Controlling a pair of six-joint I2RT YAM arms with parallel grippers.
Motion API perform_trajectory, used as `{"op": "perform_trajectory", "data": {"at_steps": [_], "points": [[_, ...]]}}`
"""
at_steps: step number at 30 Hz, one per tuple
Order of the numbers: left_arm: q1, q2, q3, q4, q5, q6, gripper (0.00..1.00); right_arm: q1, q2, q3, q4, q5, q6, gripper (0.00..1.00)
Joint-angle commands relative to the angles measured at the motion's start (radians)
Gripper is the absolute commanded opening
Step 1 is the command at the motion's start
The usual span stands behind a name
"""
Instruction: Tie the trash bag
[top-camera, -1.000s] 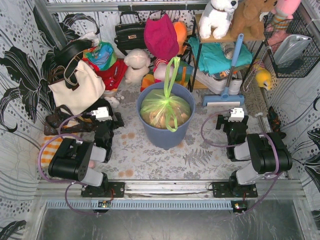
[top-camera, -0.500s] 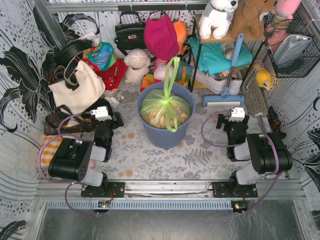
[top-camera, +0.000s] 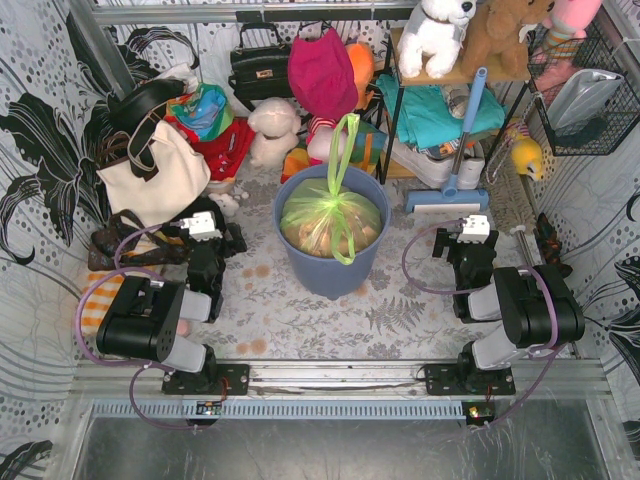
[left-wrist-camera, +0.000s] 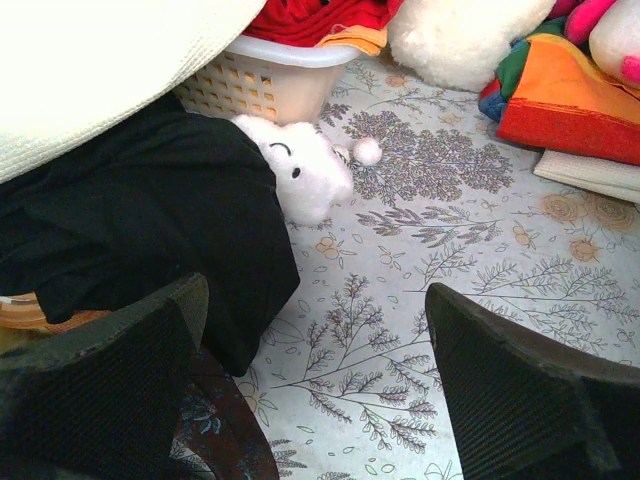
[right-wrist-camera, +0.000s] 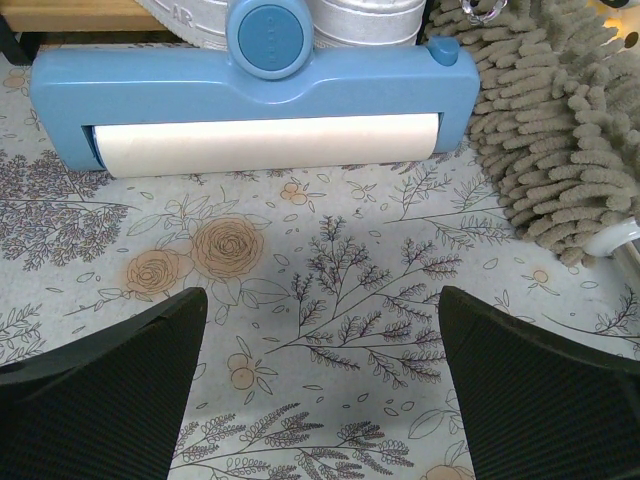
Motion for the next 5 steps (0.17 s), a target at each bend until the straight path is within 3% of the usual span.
{"op": "perform_trajectory", "data": {"at_steps": [1,5], "points": [[0.007,0.009,0.025,0.029,0.004,0.000,0.98,-0.007,0.005,0.012,0.040,0.011,0.005,0.97],[0.007,0.003,0.019,0.028,0.002,-0.002,0.98,-0.007,0.004,0.011,0.039,0.011,0.006,0.97]]}}
